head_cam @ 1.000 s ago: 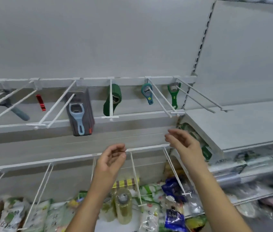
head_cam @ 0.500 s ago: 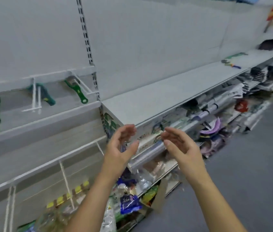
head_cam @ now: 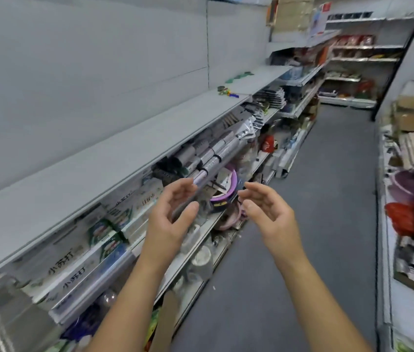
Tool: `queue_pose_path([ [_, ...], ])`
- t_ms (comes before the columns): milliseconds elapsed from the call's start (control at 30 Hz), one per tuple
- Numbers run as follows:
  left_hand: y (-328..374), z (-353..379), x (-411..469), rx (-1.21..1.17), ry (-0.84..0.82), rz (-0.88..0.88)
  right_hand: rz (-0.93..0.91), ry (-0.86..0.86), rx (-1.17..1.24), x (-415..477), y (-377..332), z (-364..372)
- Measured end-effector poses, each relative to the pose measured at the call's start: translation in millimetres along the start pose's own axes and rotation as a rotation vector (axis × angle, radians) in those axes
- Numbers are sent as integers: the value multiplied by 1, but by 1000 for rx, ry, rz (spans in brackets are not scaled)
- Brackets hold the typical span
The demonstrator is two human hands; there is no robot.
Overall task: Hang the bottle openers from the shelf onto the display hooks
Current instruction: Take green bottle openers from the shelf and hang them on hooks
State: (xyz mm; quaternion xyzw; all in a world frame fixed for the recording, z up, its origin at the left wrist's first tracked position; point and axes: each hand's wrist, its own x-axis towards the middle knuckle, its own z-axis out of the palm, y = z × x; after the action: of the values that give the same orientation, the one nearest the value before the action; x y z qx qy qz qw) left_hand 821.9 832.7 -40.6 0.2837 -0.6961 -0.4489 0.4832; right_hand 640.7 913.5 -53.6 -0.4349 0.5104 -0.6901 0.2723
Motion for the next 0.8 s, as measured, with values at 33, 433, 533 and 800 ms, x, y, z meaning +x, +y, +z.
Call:
queue_pose_path([
  [33, -4, 11, 11, -1, -11, 6, 2, 18, 5, 9, 4, -10],
  [433, -103, 136, 194, -93, -113, 1, -6, 125, -133, 187, 76, -109],
  [533, -124, 166, 253, -103, -135, -17, 11, 154, -150, 246, 86, -130],
  [800, -167, 250, 386, -98, -118, -105, -1, 169, -185, 383, 115, -194],
])
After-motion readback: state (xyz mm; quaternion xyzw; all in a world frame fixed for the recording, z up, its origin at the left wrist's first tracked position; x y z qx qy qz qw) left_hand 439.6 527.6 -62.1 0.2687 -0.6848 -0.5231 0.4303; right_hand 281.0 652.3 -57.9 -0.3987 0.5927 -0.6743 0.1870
